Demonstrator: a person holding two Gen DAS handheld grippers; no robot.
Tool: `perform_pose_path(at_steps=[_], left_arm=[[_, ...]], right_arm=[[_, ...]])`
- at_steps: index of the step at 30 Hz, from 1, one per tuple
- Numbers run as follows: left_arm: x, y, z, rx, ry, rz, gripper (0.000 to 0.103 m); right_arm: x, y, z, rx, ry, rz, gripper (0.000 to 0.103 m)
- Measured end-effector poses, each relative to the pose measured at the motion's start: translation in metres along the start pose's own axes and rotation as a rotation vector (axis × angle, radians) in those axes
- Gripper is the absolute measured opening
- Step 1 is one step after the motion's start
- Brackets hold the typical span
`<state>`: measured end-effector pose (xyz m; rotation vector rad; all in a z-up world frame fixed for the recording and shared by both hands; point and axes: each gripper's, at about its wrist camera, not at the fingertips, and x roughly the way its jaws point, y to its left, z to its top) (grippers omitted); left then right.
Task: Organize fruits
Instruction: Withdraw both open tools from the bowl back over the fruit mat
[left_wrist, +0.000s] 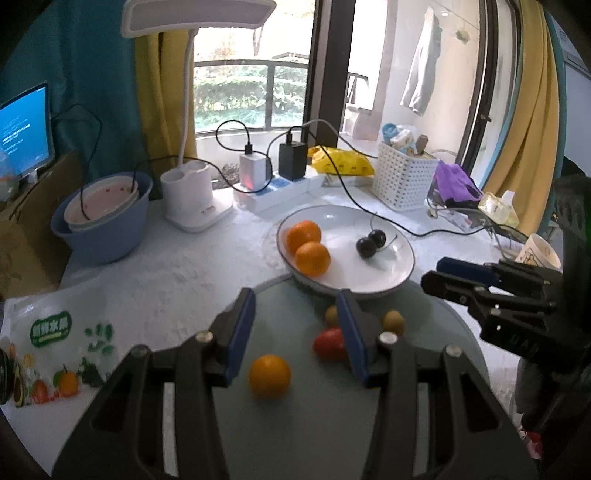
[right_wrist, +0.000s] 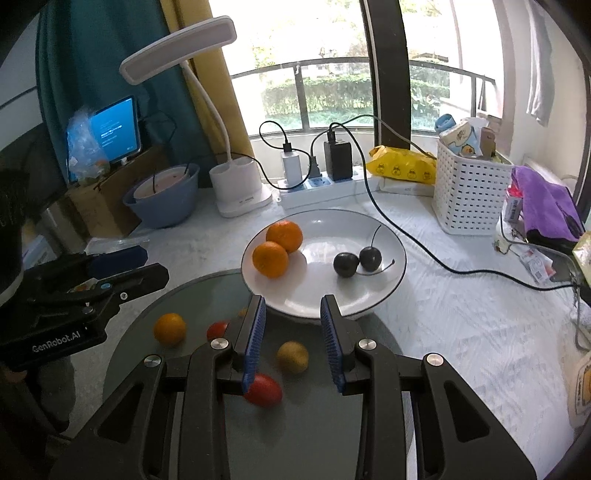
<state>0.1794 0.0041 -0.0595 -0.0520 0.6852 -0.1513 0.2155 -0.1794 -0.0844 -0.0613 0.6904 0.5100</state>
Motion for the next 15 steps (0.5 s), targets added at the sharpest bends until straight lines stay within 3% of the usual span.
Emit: perform_pose_path(at_steps=[15], left_arm=[[-0.013,0.002,-0.035,-0.022,0.030,-0.006,0.047]], right_arm=[[-0.003,0.013,-0.031,-0.001,0.045,0.007,0.033]])
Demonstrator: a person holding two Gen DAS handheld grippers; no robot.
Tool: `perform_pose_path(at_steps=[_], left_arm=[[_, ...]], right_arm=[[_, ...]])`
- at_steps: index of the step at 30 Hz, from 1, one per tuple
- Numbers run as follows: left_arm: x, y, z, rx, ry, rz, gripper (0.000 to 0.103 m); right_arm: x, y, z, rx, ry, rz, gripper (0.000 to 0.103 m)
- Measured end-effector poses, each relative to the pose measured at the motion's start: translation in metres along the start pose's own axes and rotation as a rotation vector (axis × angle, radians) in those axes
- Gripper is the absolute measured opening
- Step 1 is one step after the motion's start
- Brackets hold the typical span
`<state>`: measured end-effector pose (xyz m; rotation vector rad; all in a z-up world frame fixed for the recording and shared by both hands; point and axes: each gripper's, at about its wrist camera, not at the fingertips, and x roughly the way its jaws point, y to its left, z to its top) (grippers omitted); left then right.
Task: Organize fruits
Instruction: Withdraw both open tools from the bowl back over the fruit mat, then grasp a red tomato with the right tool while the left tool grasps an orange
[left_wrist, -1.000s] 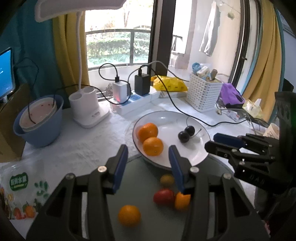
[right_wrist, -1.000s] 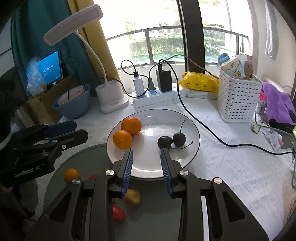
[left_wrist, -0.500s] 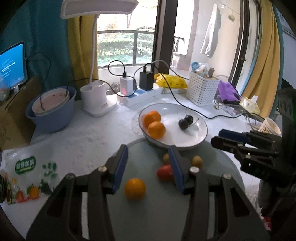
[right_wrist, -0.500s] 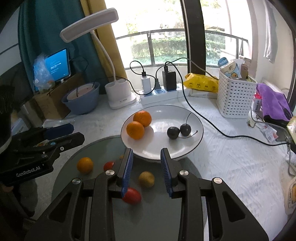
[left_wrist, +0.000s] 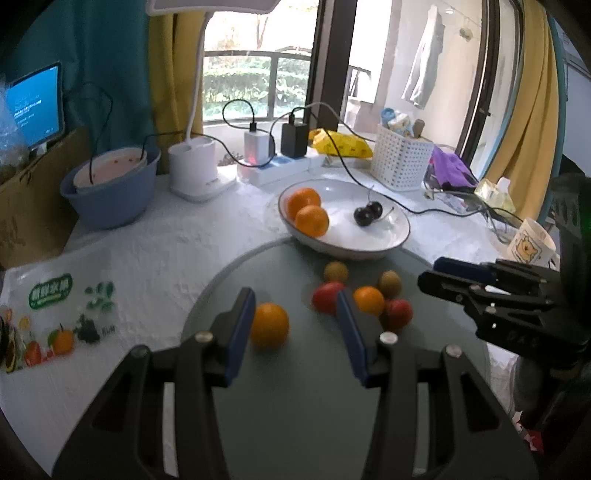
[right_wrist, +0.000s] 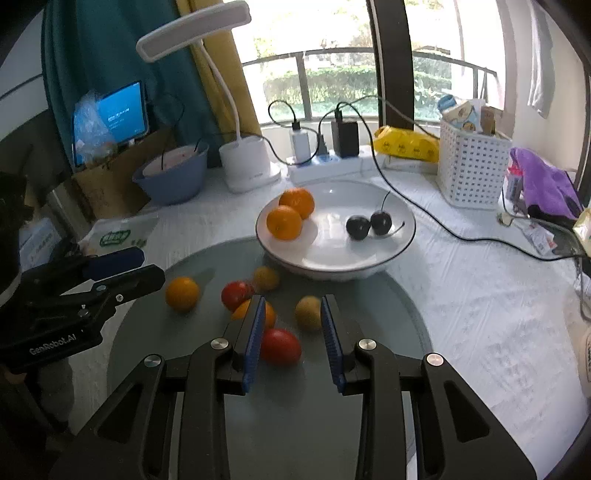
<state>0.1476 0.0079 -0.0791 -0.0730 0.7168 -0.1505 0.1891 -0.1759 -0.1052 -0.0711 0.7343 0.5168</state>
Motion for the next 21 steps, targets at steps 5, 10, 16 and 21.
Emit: perform_pose_path(at_steps=[5,10,16,21], left_arm=[[0.002,0.004,-0.010,-0.011,0.015,0.000,0.047],[0.005,0.008,-0.017,-0.021,0.027,0.000,0.047],[0.008,0.015,-0.021,-0.033,0.038,0.008,0.047],[0.014,0.018,-0.022,-0.042,0.047,0.016,0.047]], right_arm=[[0.006,0.004,-0.007,-0.003,0.026,0.005,0.033],[0.014,0.008,-0.014,0.003,0.055,0.010,0.033],[0.025,0.010,-0.018,0.011,0.085,0.009,0.033],[0.029,0.005,-0.017,0.026,0.099,0.004,0.036]])
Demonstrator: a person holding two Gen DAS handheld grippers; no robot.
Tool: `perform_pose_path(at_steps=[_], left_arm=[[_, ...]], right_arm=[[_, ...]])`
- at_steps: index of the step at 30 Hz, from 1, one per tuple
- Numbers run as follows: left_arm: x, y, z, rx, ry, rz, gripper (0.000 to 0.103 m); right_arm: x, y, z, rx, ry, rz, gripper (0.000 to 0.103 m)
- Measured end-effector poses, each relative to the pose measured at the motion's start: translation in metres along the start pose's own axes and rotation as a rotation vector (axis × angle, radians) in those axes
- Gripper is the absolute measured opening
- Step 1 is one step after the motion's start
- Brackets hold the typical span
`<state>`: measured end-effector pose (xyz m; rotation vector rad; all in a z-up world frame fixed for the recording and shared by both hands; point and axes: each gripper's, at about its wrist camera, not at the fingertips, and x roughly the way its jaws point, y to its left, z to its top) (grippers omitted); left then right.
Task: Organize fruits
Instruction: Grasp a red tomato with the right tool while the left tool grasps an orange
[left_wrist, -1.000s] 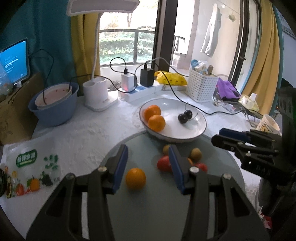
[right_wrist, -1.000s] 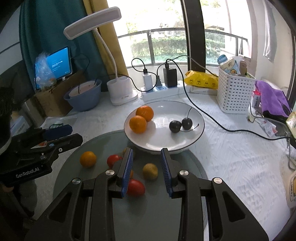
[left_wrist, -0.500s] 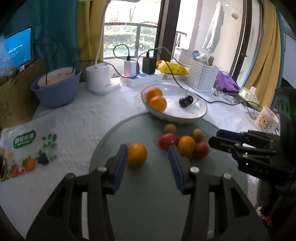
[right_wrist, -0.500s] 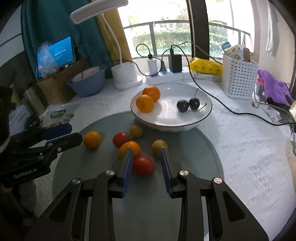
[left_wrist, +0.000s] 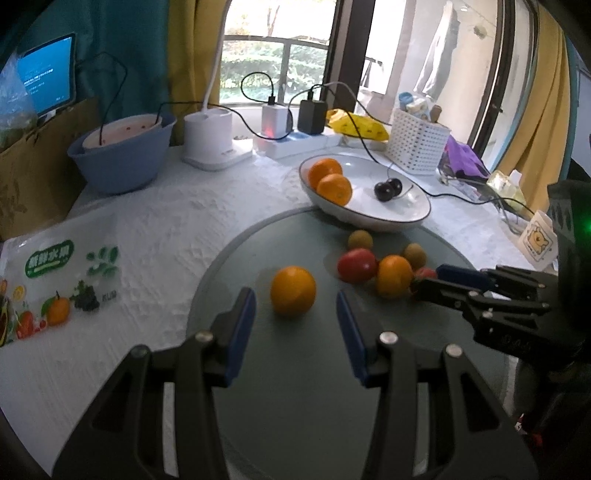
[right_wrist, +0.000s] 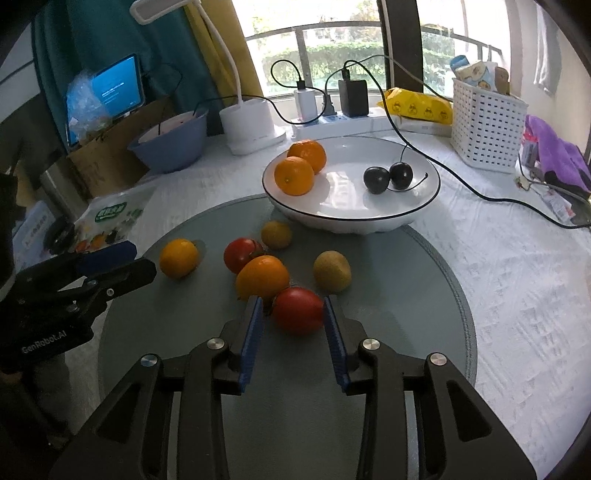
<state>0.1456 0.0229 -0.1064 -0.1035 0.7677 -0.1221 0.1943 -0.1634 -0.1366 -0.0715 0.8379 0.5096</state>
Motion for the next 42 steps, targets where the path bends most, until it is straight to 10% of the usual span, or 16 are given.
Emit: perform_pose_path(at_steps=[42], left_arm=[[0.028,-0.009,0.011,0.046,0.057,0.014,0.033]], right_arm=[[-0.001,-0.023,0.002,0.043,-0.007,0.065,0.032]])
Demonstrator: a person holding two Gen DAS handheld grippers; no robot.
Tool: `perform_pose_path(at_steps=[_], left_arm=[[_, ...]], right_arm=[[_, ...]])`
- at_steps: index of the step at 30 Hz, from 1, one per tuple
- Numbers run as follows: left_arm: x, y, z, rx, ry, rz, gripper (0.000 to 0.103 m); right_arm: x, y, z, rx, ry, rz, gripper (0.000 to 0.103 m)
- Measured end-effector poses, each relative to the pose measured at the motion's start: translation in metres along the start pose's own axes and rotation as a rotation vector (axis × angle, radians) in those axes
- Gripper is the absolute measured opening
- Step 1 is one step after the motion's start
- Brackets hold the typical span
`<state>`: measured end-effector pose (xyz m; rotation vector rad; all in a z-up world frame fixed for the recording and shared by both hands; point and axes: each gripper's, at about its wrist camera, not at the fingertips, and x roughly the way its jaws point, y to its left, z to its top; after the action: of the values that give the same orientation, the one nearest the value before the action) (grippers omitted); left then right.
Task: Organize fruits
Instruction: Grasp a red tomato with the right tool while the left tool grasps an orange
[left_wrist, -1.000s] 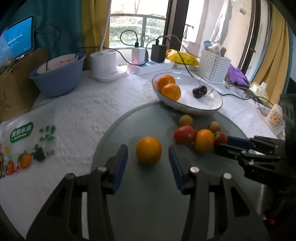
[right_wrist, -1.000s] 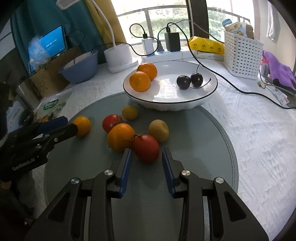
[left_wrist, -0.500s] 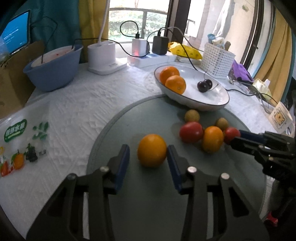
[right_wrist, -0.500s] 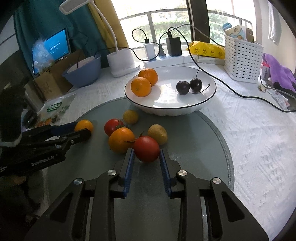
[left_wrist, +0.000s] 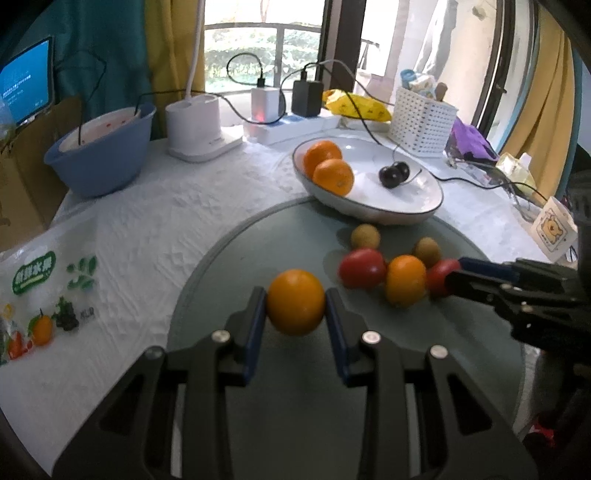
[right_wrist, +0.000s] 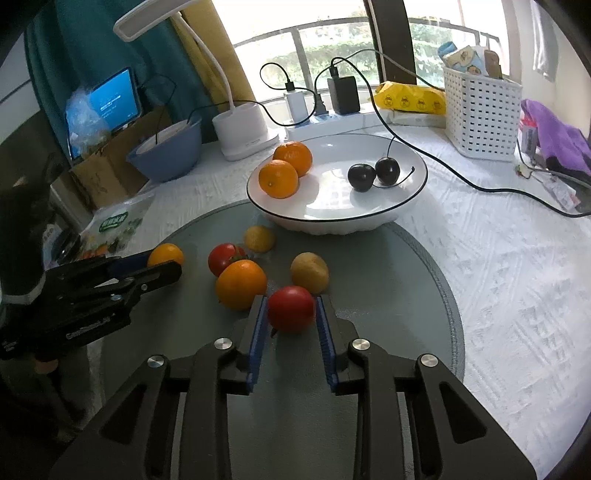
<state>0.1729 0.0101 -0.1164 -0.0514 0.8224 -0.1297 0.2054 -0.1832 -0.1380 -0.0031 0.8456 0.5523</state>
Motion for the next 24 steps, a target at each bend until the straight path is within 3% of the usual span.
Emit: perform_pose_path(at_steps=[2,7,9,24], left_arm=[[-0.006,-0.003,0.002,0.009,-0.015,-0.003,0.033],[-0.016,-0.011,0.008,0.033,-0.042,-0.006,0.033],[-0.019,-0.013,0.009,0.036,-0.047,-0.007,0.033],[-0.026,-0.035,0.023,0.086,-0.069,-0.010,0.033]], right_arm=[[0.003,0.000,0.000,0.006,0.009,0.003,0.037],[0.010,-0.002,-0.002,0.015,0.035,0.014,0.037],[0.011,-0.001,-0.002,0.012,0.034,0.018,0.031],[-0.012,-0.013,0.005,0.007,-0.028,0.027,0.031]])
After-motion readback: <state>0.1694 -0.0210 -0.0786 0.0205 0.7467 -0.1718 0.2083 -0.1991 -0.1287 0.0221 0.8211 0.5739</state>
